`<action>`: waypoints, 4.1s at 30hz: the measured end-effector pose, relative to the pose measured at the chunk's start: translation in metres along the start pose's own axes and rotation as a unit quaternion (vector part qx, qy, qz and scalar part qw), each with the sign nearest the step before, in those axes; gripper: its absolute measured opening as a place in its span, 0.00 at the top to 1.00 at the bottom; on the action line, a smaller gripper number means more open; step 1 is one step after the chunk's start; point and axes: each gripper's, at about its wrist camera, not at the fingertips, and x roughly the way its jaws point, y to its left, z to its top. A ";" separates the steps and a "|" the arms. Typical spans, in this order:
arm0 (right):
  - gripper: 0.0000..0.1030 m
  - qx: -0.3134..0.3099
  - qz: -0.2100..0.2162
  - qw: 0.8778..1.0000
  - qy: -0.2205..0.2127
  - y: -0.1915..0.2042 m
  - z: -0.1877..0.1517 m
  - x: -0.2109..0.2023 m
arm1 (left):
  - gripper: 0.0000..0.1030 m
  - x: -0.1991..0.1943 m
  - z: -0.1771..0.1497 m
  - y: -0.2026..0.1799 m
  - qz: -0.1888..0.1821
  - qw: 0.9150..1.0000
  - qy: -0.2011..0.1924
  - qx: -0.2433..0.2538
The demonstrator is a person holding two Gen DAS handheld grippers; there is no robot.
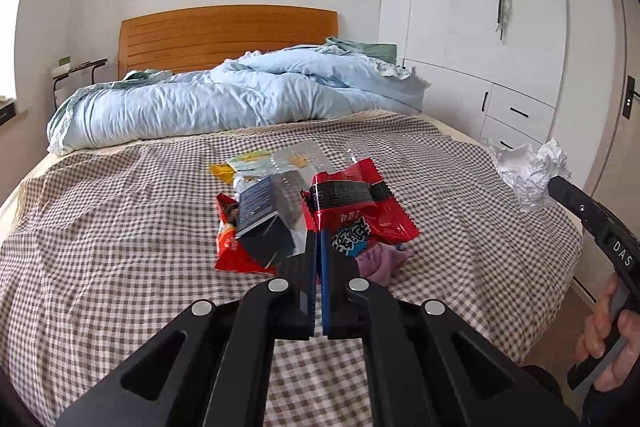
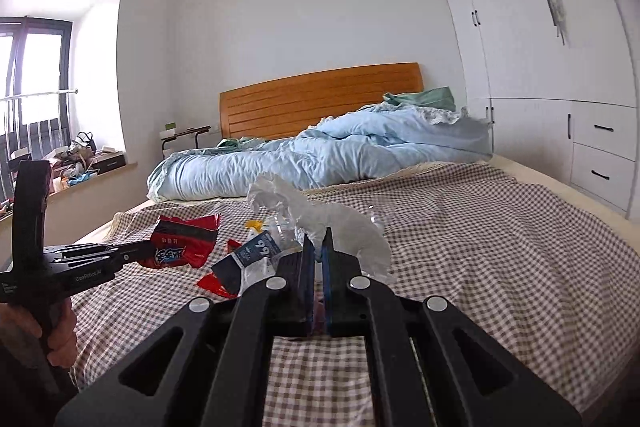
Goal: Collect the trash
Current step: 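Lift and carry the red bag and tissue with both grippers to the bin, then open both grippers over the bin, releasing the red bag and tissue, then move both open grippers back over the trash on the bed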
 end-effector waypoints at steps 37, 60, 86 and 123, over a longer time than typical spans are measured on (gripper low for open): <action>0.97 0.258 -0.280 0.830 0.407 -0.250 -0.341 -0.206 | 1.00 0.085 -0.211 -0.444 -0.290 0.855 0.308 0.300; 0.51 0.291 -0.341 0.808 0.382 -0.274 -0.350 -0.247 | 0.35 0.123 -0.312 -0.500 -0.242 0.776 0.451 0.369; 0.45 0.140 -0.355 0.883 0.271 -0.240 -0.210 -0.206 | 0.16 0.062 -0.136 -0.391 -0.261 0.924 0.208 0.185; 0.31 -0.105 0.019 0.984 0.142 0.087 -0.053 0.100 | 0.07 0.001 -0.049 0.087 0.080 0.988 -0.032 -0.126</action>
